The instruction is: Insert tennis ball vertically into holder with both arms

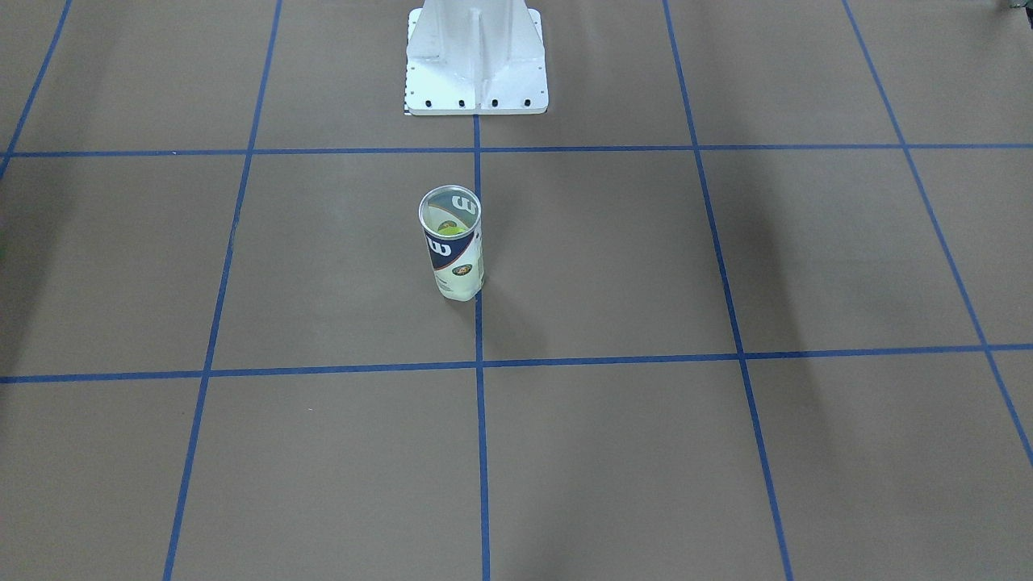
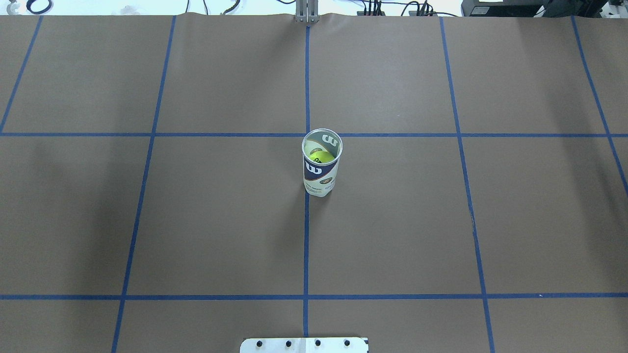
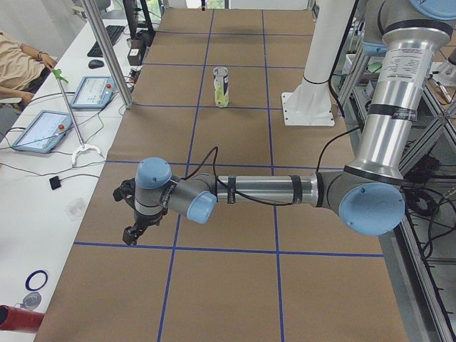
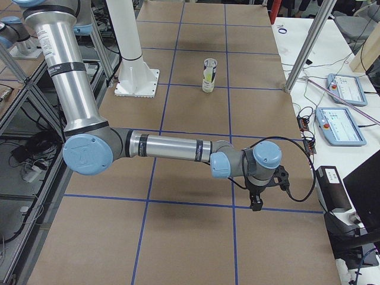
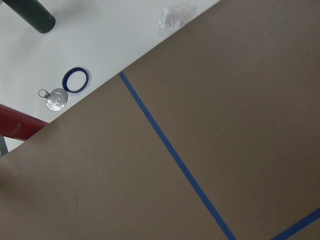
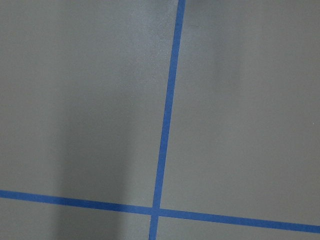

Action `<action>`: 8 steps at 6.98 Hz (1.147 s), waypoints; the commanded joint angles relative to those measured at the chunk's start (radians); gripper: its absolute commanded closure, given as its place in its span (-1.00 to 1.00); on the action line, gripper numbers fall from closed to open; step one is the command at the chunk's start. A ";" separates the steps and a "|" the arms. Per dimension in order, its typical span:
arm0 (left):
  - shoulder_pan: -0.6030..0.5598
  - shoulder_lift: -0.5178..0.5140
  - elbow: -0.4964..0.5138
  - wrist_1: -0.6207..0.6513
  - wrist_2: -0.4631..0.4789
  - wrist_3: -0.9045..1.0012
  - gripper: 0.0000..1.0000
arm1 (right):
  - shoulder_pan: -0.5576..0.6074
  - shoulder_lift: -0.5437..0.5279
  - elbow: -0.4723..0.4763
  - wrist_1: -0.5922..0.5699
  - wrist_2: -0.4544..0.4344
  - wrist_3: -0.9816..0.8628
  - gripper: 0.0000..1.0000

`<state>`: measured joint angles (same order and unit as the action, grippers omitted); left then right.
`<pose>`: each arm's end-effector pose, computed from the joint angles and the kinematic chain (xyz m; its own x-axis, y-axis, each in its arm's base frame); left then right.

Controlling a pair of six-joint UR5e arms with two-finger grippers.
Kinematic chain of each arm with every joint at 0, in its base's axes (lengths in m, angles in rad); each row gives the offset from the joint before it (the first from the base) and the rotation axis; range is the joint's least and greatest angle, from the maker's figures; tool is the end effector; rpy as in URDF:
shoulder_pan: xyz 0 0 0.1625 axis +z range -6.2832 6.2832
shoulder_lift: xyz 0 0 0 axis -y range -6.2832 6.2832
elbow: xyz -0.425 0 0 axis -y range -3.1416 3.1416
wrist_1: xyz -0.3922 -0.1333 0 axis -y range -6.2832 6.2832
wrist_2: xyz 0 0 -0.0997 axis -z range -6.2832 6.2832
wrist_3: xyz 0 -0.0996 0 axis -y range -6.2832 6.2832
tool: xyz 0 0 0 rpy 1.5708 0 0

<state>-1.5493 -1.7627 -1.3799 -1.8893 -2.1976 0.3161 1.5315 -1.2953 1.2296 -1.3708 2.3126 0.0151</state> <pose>-0.0621 -0.5947 0.6246 0.7595 0.4867 -0.4316 -0.2699 0.8395 0.4717 0.0418 -0.6177 0.6566 0.7336 -0.1044 0.6715 0.0279 0.9919 0.1238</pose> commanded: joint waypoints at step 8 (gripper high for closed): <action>-0.063 0.181 -0.214 0.388 -0.117 -0.140 -0.99 | -0.001 -0.047 0.255 -0.317 0.001 0.013 -1.00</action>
<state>-1.6116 -1.5920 -1.5929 -1.4773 -2.2889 0.1892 1.5315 -1.3337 1.4723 -1.6712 2.3214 0.0294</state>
